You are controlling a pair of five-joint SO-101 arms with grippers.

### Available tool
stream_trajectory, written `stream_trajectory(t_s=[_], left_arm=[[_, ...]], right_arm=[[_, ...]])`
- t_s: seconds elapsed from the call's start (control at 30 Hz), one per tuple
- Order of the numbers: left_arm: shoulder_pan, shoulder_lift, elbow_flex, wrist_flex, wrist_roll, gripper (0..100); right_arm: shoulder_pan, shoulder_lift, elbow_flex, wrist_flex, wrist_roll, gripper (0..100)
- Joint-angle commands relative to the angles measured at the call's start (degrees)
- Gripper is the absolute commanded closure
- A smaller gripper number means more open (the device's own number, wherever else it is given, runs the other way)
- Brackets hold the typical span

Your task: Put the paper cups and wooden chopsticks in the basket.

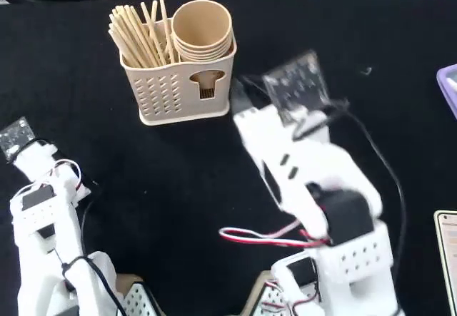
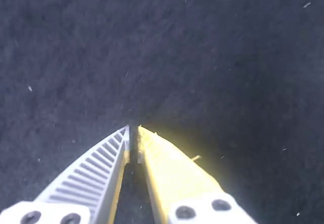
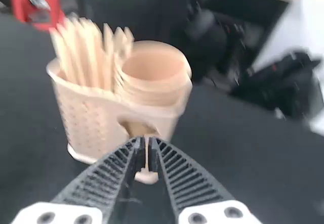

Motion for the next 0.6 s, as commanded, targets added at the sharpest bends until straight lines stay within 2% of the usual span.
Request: stream_trajectory(t_s=[0.0, 0.23, 0.43, 0.57], left_arm=[[2.15, -8.18, 1.71, 0.26, -0.79, 97], [12.18, -35.34, 12.09, 8.0, -8.88, 97], [16.84, -56.7, 17.8, 17.23, -9.58, 97], [17.63, -58.9, 20.18, 17.32, -11.6, 97]], right_arm=[[3.43, -8.66, 12.18, 0.18, -0.26, 98.7], [3.6, -20.79, 27.82, 0.44, -1.05, 98.7], [3.69, -22.9, 37.67, 0.18, -6.24, 98.7], [3.78, -22.9, 43.65, 0.09, -8.44, 98.7]])
